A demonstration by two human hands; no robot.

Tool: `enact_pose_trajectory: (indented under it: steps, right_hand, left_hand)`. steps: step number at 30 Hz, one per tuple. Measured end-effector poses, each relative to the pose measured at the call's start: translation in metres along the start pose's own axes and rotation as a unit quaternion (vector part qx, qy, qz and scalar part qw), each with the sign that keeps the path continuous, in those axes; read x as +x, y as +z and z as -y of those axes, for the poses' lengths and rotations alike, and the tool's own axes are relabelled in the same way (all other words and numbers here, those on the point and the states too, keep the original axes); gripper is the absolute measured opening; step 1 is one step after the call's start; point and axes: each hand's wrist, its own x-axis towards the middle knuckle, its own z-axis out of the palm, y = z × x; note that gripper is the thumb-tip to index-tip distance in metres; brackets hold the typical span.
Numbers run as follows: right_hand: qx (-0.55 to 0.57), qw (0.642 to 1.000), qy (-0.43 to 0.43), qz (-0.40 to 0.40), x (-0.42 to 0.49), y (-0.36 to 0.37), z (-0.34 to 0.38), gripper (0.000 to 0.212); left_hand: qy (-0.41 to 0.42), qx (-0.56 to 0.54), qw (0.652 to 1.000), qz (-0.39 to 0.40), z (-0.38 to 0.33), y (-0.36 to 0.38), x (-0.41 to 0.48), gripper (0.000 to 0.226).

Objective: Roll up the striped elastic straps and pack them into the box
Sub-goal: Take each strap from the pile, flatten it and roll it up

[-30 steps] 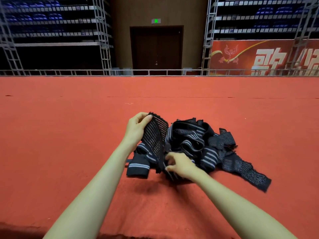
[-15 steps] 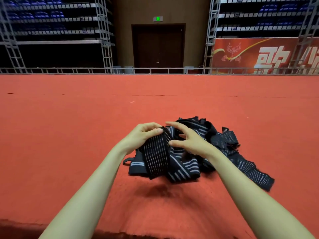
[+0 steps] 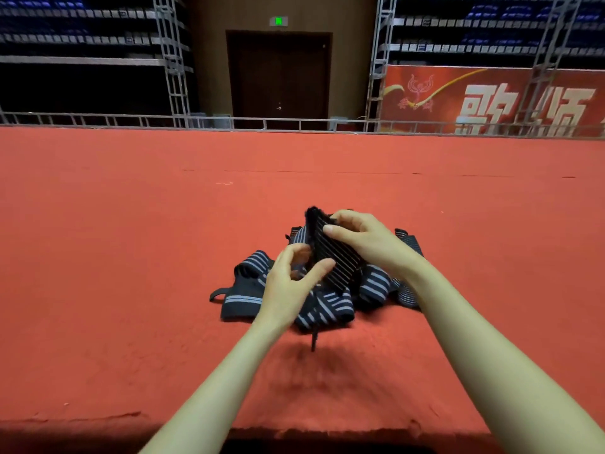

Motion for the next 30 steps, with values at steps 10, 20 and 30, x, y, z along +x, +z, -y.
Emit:
enact_pose_trajectory:
  steps: [10, 20, 30]
  right_hand:
    - [-0.052, 0.991, 0.042, -0.116, -0.012, -0.046, -0.038, 0.013]
    - [-0.245, 0.953, 0.134, -0.114, -0.029, -0.08, -0.1, 0.011]
    - [-0.551, 0.819, -0.059, -0.147, -0.094, -0.054, -0.137, 0.01]
  left_hand:
    - [-0.095, 0.152, 0.978, 0.106, 0.05, -0.036, 0.007, 0.015]
    - [-0.231, -0.09, 0.969, 0.011, 0.061, -0.089, 0.016, 0.019]
    - [0.159, 0.329, 0.93, 0.039, 0.106, -0.107, -0.033, 0.013]
